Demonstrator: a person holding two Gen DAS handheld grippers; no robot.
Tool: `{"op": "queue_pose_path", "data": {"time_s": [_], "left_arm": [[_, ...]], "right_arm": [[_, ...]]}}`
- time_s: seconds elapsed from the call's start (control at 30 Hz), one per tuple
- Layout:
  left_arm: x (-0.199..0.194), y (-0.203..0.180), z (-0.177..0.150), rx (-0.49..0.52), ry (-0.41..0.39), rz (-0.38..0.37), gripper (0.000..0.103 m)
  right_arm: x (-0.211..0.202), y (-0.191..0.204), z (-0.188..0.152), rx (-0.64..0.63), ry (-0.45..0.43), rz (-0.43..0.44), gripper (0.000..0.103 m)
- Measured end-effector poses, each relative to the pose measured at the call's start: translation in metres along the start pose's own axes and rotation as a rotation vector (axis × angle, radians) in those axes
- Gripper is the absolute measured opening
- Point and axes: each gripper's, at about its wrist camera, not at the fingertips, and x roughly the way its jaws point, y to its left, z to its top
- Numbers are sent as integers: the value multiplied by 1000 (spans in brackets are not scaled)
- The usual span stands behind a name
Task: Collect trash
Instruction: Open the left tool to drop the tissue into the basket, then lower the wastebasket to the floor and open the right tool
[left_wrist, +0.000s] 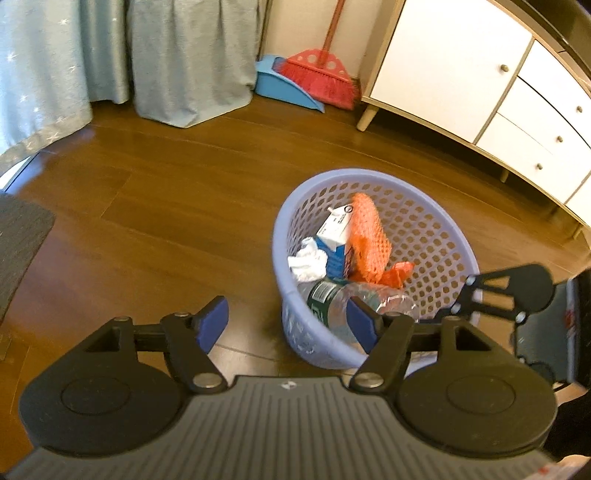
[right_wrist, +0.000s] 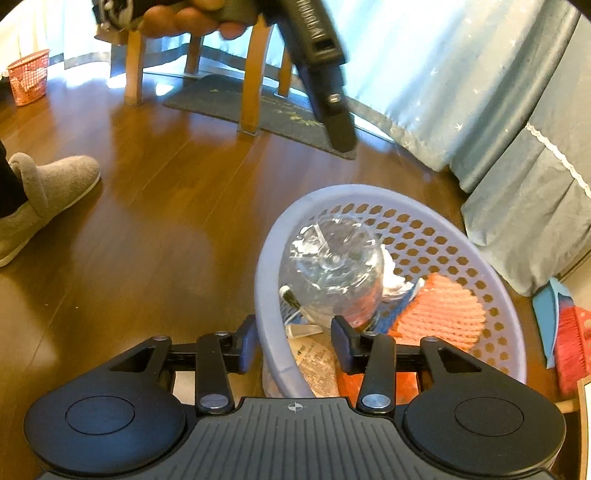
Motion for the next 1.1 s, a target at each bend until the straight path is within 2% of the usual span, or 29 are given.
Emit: {"op": "queue_pose_path", "data": {"time_s": [0.13, 0.33, 0.5, 0.67, 0.9, 1.03, 1.1], "left_arm": [[-12, -11, -7, 8, 8, 20, 68], [-31, -36, -14, 31, 27, 69, 79], [-55, -49, -13, -2, 11, 122, 90], [-77, -65, -12, -29, -15, 168, 94], [-104, -88, -7, -84, -62, 218, 102], [-117, -100, -13, -129, -85, 231, 102], [-118, -106, -19, -142, -87, 234, 102]], "right_arm": [[-16, -3, 5, -11, 25, 7, 42], [-51, -20, 12, 54, 34, 66, 43], [-77, -30, 22, 46, 83, 42, 43], [-105, -39, 32, 56, 135, 18, 44], [-138, -46, 43, 230, 198, -66, 44], [-157, -46, 44, 345, 200, -126, 44], [-167, -47, 42, 447, 179, -140, 44]]}}
